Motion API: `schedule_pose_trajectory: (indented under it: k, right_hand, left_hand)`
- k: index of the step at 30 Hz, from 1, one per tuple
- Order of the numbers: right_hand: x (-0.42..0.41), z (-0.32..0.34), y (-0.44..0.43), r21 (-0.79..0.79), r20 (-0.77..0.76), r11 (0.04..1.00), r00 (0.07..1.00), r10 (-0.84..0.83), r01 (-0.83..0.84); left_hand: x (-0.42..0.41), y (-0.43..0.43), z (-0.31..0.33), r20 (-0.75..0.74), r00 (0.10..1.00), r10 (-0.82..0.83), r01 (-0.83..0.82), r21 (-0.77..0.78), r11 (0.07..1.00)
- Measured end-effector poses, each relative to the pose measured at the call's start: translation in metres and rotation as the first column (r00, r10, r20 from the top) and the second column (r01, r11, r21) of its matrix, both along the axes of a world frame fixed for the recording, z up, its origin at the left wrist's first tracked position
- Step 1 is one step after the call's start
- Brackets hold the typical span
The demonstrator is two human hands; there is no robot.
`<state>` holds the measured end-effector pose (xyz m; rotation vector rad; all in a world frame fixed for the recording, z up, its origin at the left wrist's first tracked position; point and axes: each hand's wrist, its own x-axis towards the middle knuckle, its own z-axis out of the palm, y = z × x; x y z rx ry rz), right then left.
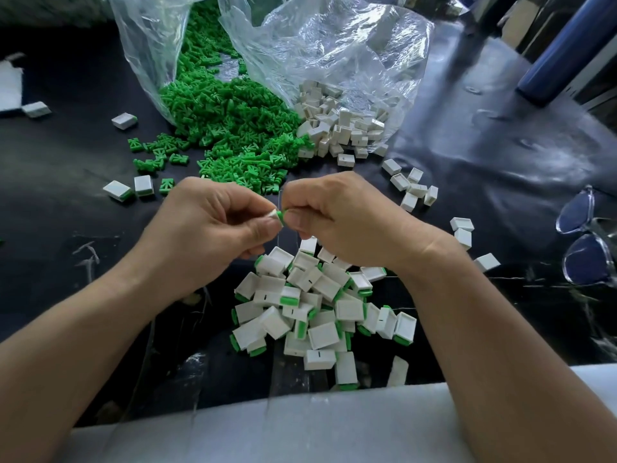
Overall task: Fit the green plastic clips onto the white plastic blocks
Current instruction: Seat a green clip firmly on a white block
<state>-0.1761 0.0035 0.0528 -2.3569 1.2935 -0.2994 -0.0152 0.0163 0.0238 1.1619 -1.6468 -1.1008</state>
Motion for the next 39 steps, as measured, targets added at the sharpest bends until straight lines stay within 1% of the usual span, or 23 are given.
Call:
schedule_pose_trajectory:
  k: [3, 4, 6, 10, 11, 12, 14, 15, 17, 19, 21, 23, 25, 27, 29, 31, 34, 39]
  right_hand:
    - [0.001, 0.0, 0.002, -0.024, -0.086, 0.999, 0.996, 0.022, -0.024]
    - [0.001, 0.0, 0.002, -0.034, -0.104, 0.999, 0.994, 0.031, -0.034]
    - [0.002, 0.0, 0.002, -0.044, -0.125, 0.998, 0.991, 0.047, -0.053]
    - [0.002, -0.002, 0.003, -0.067, -0.176, 0.993, 0.981, 0.087, -0.1]
    - [0.002, -0.003, 0.002, -0.078, -0.165, 0.992, 0.983, 0.081, -0.095]
    - [0.001, -0.004, 0.002, -0.088, -0.117, 0.993, 0.991, 0.064, -0.074]
    - [0.001, -0.005, 0.001, -0.075, 0.091, 0.997, 0.996, -0.008, 0.015]
    - [0.001, -0.005, 0.0, -0.042, 0.218, 0.997, 0.974, -0.056, 0.067]
    - [0.002, -0.005, -0.001, 0.102, 0.435, 0.986, 0.886, -0.162, 0.13]
    - [0.003, -0.005, -0.003, 0.276, 0.552, 0.953, 0.791, -0.264, 0.126]
    - [0.003, -0.004, -0.004, 0.449, 0.588, 0.886, 0.707, -0.392, 0.117]
    - [0.003, -0.004, -0.005, 0.577, 0.579, 0.812, 0.654, -0.487, 0.093]
    - [0.006, -0.004, -0.004, 0.663, 0.563, 0.749, 0.646, -0.515, 0.019]
    - [0.012, -0.005, -0.001, 0.722, 0.567, 0.686, 0.646, -0.512, -0.09]
    - [0.017, -0.004, 0.002, 0.746, 0.575, 0.648, 0.636, -0.514, -0.15]
    - [0.02, -0.004, 0.003, 0.757, 0.578, 0.635, 0.613, -0.54, -0.155]
    - [0.021, -0.004, 0.004, 0.753, 0.584, 0.645, 0.585, -0.563, -0.131]
    - [0.025, -0.006, 0.007, 0.756, 0.564, 0.648, 0.59, -0.578, -0.088]
  left_hand:
    - [0.003, 0.0, -0.002, 0.194, 0.981, 0.01, 0.008, -0.093, 0.996]
    - [0.004, 0.0, -0.003, 0.231, 0.973, 0.022, 0.004, -0.112, 0.994]
    - [0.004, -0.001, -0.004, 0.267, 0.963, 0.035, -0.001, -0.128, 0.992]
    - [0.003, 0.001, -0.003, 0.329, 0.944, -0.02, 0.065, -0.129, 0.99]
    - [0.003, 0.001, -0.002, 0.288, 0.957, -0.026, 0.06, -0.109, 0.992]
    - [0.003, 0.0, 0.0, 0.199, 0.979, -0.035, 0.05, -0.067, 0.997]
    - [0.003, -0.001, 0.006, 0.003, 1.0, -0.015, 0.015, -0.001, 1.0]
    - [0.003, -0.003, 0.008, -0.067, 0.998, -0.006, 0.007, 0.014, 1.0]
    - [0.002, -0.003, 0.009, -0.157, 0.987, 0.022, -0.016, 0.044, 0.999]
    - [0.0, -0.003, 0.008, -0.211, 0.975, 0.069, -0.053, 0.084, 0.995]
    - [-0.001, -0.004, 0.006, -0.253, 0.96, 0.118, -0.096, 0.099, 0.99]
    - [-0.003, -0.004, 0.006, -0.288, 0.949, 0.131, -0.111, 0.085, 0.99]
    - [-0.004, -0.004, 0.007, -0.318, 0.941, 0.113, -0.095, 0.072, 0.993]
    - [-0.005, -0.003, 0.007, -0.341, 0.936, 0.086, -0.061, 0.082, 0.995]
    - [-0.005, -0.003, 0.007, -0.349, 0.935, 0.066, -0.038, 0.085, 0.996]
    - [-0.005, -0.002, 0.007, -0.346, 0.937, 0.044, -0.02, 0.072, 0.997]
    - [-0.006, 0.0, 0.008, -0.347, 0.938, -0.005, 0.023, 0.046, 0.999]
    - [-0.005, -0.001, 0.007, -0.324, 0.946, -0.024, 0.042, 0.047, 0.998]
